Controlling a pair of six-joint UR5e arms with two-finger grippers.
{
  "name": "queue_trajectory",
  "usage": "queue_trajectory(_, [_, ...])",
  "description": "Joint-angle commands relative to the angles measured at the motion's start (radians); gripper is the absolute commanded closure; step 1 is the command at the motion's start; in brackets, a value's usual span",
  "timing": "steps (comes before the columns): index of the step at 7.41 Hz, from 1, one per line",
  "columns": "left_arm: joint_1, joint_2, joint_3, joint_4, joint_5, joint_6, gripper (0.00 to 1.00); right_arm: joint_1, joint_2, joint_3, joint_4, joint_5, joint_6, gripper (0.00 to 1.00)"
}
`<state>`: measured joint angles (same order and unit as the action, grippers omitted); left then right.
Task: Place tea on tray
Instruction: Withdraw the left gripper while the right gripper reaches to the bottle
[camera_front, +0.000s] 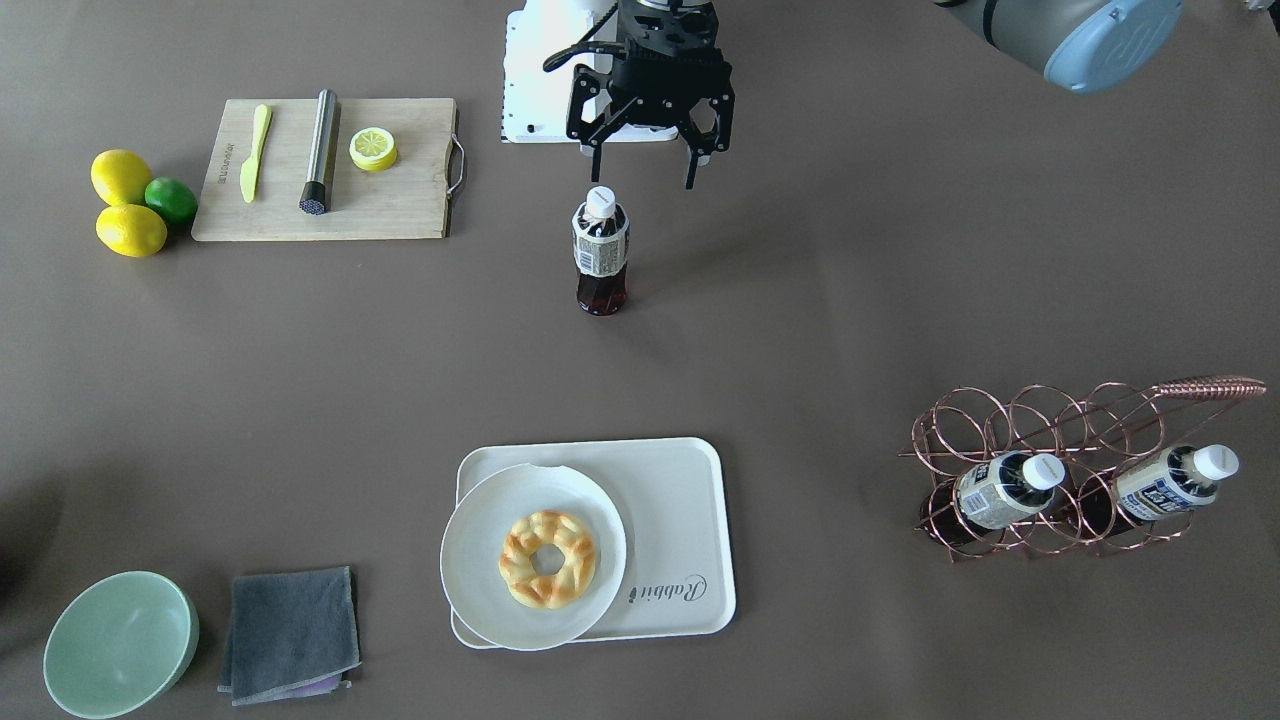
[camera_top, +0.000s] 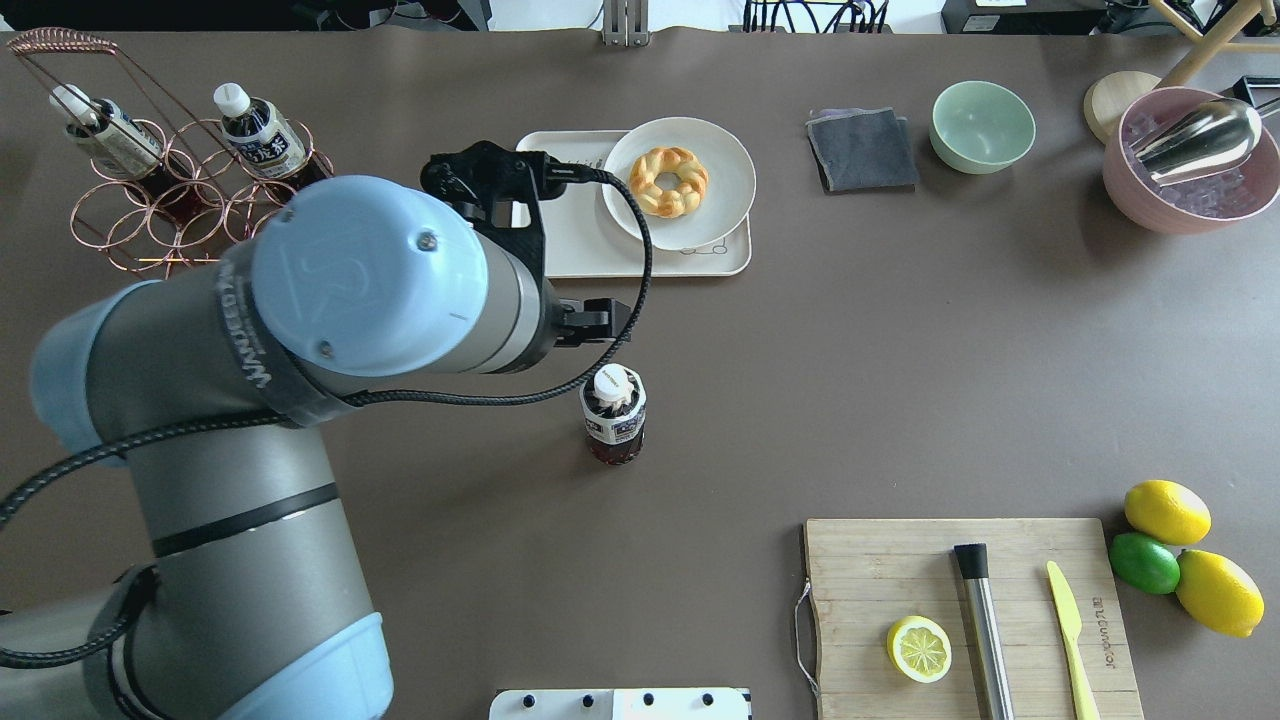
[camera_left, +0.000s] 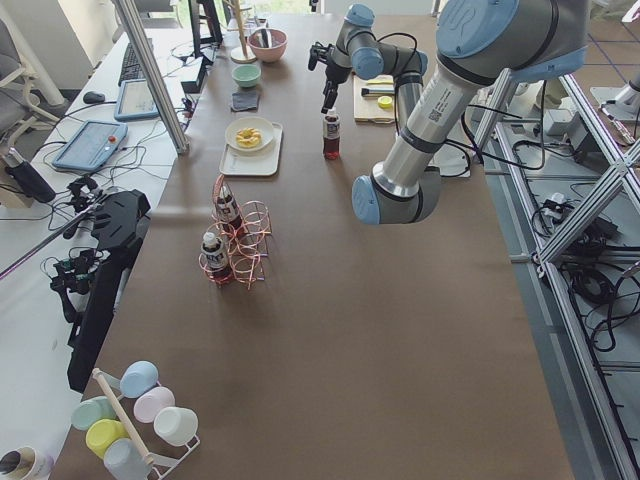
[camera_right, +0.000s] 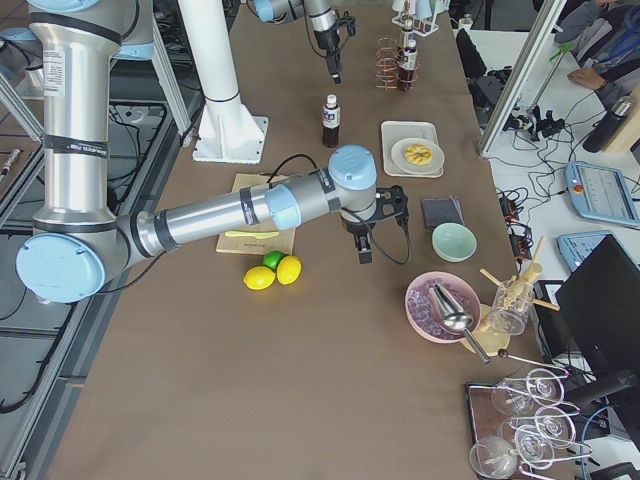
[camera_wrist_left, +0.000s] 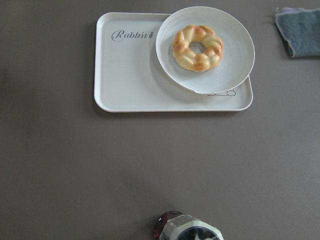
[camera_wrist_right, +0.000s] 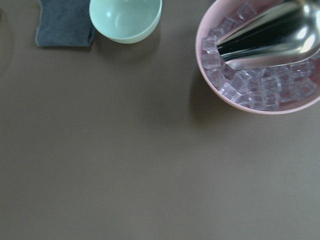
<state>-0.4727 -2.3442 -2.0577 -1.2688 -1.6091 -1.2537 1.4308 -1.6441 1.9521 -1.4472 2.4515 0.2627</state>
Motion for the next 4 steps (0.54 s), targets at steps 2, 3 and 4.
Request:
queue_trajectory(2, [-0.223, 0.202, -0.133, -0.004, -0.21, 0.243, 0.03, -0.491, 0.279, 0.249, -0.007, -0.227, 0.892, 0.0])
queue_trajectory(3, [-0.268, 0.241, -0.13, -0.007, -0.239, 0.32, 0.03, -0.68, 0.422, 0.246, -0.034, -0.373, 1.104, 0.0])
queue_trajectory(4, [-0.326, 0.274, -0.118, -0.01, -0.283, 0.424, 0.03, -0.804, 0.586, 0.234, -0.191, -0.519, 1.168, 0.0])
